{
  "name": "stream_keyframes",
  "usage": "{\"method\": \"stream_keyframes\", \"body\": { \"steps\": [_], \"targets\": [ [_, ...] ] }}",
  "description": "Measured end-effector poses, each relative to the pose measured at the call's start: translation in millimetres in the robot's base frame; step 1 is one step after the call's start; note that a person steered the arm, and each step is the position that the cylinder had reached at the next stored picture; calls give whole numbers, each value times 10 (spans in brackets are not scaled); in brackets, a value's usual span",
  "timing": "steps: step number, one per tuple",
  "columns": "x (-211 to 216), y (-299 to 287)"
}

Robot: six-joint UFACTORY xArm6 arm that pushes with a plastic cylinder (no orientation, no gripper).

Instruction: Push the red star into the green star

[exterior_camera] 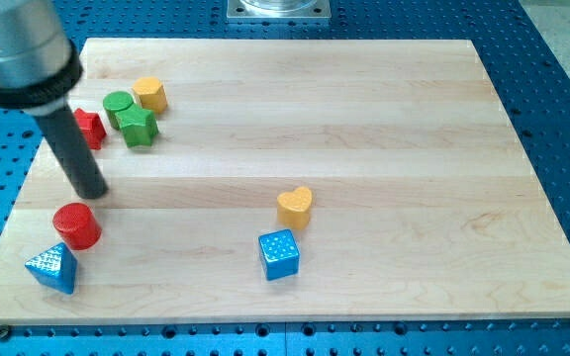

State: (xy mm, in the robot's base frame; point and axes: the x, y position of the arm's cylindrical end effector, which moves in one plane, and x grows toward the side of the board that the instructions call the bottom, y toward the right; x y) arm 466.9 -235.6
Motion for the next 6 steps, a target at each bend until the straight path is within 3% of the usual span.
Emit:
{"method": "stream_keyframes", "body": {
  "steps": [1,2,3,4,5,6],
  "targets": [
    [-182,-464],
    [-677,-468],
    [-885,-209],
    [-592,120],
    [-584,169],
    [-882,216]
  ]
}}
